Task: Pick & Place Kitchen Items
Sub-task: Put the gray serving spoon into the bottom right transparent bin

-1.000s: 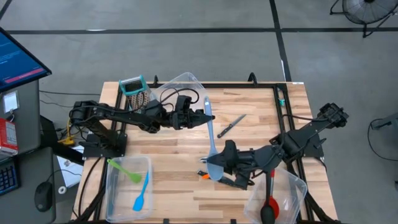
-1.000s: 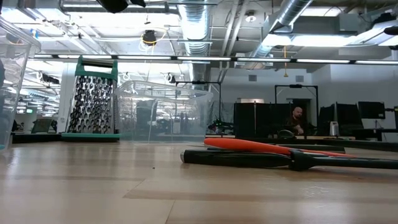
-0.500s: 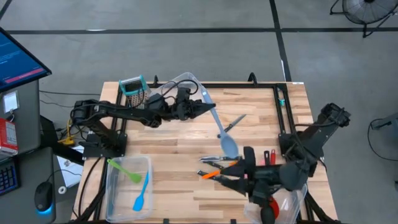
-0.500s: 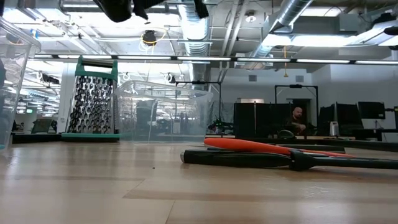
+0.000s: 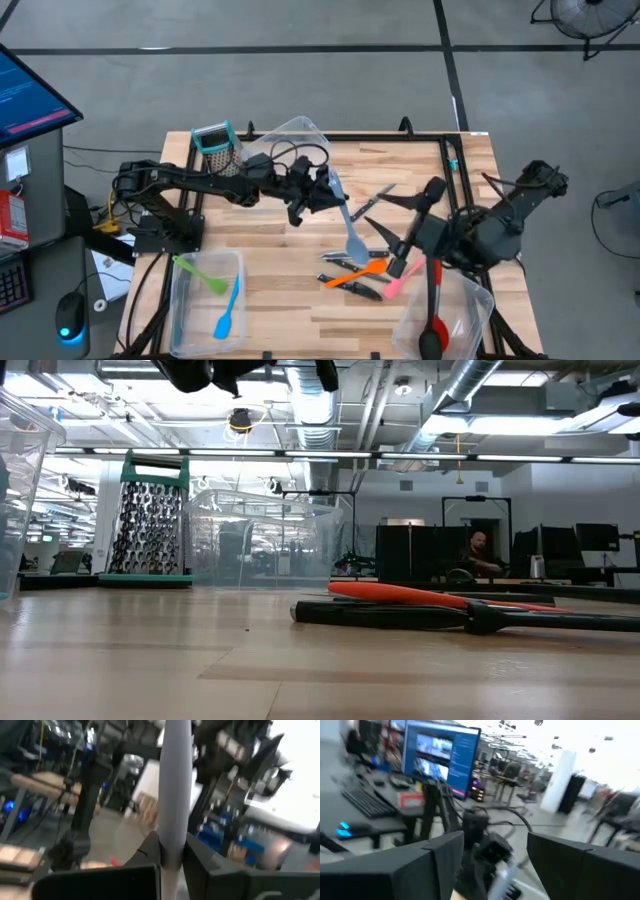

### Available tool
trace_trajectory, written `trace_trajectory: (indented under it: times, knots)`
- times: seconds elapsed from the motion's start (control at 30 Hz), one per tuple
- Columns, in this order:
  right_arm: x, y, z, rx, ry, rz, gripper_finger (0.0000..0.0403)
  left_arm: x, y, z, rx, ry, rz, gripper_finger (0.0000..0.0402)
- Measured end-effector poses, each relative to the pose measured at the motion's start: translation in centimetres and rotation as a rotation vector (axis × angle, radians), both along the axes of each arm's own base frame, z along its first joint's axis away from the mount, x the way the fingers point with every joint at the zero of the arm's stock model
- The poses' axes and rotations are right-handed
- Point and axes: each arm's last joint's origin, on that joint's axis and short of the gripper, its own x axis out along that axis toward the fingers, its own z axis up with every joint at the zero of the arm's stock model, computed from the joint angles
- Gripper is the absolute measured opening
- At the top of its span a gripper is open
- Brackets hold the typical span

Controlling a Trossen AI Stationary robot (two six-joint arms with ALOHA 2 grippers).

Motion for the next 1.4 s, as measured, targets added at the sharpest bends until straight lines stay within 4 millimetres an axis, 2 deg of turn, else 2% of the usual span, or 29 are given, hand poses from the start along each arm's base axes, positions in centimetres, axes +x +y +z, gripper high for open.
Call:
trace_trajectory:
  times: [0.17, 0.33, 0.53, 0.73, 0.97, 1.13, 1.4]
  knots:
    - [1.5, -2.2, -1.0, 0.125, -0.003, -0.009, 0.0213, 0.2, -0.5, -0.5, 0.055, 0.038, -0.017, 0.0022]
    - [3.2, -4.6, -2.8, 0.329, 0.069, 0.124, 0.0213, 0.2, -1.0, -0.5, 0.066, 0.037, -0.034, 0.0022]
    - [4.2, -6.4, -3.2, 0.392, 0.109, 0.188, 0.0213, 0.2, -1.1, -0.6, 0.078, 0.038, -0.056, 0.0022]
    - [4.2, -7.4, -4.4, 0.401, 0.207, 0.128, 0.0220, 0.2, -1.7, -0.7, 0.128, 0.031, -0.066, 0.0022]
    - [4.3, -7.8, -4.6, 0.426, 0.221, 0.133, 0.0263, 0.2, -1.7, -0.7, 0.148, 0.033, -0.063, 0.0022]
    - [4.6, -8.2, -4.6, 0.434, 0.222, 0.132, 0.0270, 0.2, -1.7, -0.7, 0.148, 0.034, -0.056, 0.0022]
    - [7.7, -8.5, -7.0, 0.451, 0.287, 0.155, 0.0270, 0.2, -1.7, -0.8, 0.158, 0.039, -0.043, 0.0022]
